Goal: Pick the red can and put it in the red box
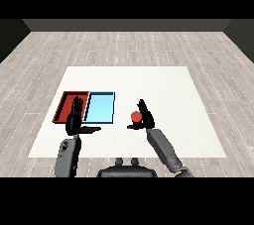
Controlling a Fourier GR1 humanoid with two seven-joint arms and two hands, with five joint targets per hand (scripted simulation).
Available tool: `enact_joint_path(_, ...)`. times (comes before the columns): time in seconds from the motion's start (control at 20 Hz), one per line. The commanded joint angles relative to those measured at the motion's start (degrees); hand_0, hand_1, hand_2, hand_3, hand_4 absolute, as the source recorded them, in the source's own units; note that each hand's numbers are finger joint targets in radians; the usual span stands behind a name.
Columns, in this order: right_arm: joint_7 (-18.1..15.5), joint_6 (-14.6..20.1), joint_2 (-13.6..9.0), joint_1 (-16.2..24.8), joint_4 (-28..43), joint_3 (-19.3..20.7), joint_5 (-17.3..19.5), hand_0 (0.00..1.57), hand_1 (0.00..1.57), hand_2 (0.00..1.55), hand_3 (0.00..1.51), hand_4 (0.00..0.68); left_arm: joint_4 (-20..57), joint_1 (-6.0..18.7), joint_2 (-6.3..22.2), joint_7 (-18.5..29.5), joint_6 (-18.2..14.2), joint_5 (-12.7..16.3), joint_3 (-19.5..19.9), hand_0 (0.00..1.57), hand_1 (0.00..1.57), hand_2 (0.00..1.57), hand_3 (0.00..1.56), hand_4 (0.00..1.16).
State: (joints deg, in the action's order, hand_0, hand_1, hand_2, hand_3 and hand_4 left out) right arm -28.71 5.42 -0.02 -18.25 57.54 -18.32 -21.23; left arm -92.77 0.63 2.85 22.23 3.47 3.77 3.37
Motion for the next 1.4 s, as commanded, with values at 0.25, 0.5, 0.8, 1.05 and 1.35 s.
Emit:
enact_joint_path(0.25,6.77,12.73,0.02,-0.94,1.65,-1.12,2.48,1.57,1.57,1.52,1.47,0.582,3.68,0.83,0.19,3.05,0.58,-0.58,0.38,0.00,0.00,0.00,0.00,0.00)
enact_joint_path(0.5,6.73,10.65,-0.29,-4.90,-8.80,3.11,4.23,1.57,1.57,1.49,1.44,0.570,-0.20,0.35,0.96,1.09,-0.01,-0.61,0.65,0.00,0.00,0.00,0.00,0.00)
enact_joint_path(0.8,11.55,11.88,-1.25,-0.90,0.02,2.30,7.55,1.57,1.57,1.49,1.43,0.575,1.01,0.91,0.60,1.30,-0.07,-0.41,0.72,0.00,0.00,0.00,0.00,0.00)
enact_joint_path(1.05,13.16,11.76,0.01,-0.61,1.32,2.99,8.80,1.57,1.57,1.49,1.43,0.582,-2.48,0.57,-1.19,-2.36,-1.71,-1.10,-1.61,0.00,0.00,0.00,0.00,0.00)
enact_joint_path(1.35,14.06,14.66,0.01,-2.79,3.08,3.27,9.28,1.57,1.57,1.48,1.41,0.595,4.49,0.19,0.82,3.94,1.43,0.08,1.04,0.00,0.00,0.00,0.00,0.00)
